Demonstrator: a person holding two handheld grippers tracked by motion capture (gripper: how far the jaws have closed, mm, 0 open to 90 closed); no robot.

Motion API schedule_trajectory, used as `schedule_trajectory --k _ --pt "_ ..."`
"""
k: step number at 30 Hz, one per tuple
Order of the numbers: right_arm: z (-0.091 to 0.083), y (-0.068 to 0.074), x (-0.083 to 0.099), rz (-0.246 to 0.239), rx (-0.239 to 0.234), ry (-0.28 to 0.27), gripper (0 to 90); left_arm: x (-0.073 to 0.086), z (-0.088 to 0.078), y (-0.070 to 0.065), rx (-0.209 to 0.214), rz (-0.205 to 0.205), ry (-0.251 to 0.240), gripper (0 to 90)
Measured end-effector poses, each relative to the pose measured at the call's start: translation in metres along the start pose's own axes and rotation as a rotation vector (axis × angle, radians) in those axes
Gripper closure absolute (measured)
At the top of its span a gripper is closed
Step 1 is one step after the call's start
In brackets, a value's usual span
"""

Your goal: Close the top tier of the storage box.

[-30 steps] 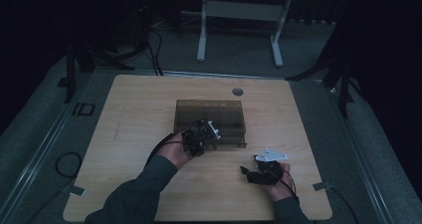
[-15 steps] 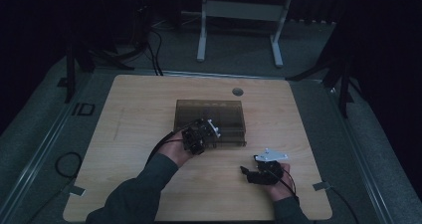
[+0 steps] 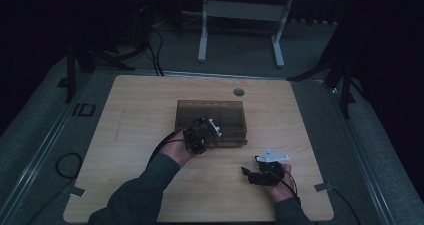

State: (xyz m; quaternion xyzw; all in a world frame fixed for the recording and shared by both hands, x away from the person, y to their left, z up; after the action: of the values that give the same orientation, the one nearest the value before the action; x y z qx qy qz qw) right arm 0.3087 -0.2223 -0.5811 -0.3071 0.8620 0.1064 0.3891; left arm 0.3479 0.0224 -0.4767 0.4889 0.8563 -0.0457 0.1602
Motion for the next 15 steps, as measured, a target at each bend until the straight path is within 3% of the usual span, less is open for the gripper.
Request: schedule_trajectory --k 15 --pt "0.0001 0.0 -0.0001 -0.002 -0.001 0.001 29.5 -0.0018 0.0009 0.004 -0.01 -0.01 0.002 90.0"
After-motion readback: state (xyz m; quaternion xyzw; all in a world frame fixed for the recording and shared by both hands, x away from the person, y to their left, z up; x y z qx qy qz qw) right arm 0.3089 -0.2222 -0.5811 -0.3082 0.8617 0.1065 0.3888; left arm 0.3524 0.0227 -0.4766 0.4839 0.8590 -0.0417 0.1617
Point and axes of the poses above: each handheld gripper's, and its own axes: z roughly forward along the jaws, x roughly out of its underside, y roughly to its left, the point moved 2 cm from there along z, roughly forward along the jaws, and after that the axes turned 4 degrees about x, right-handed, at the moved point
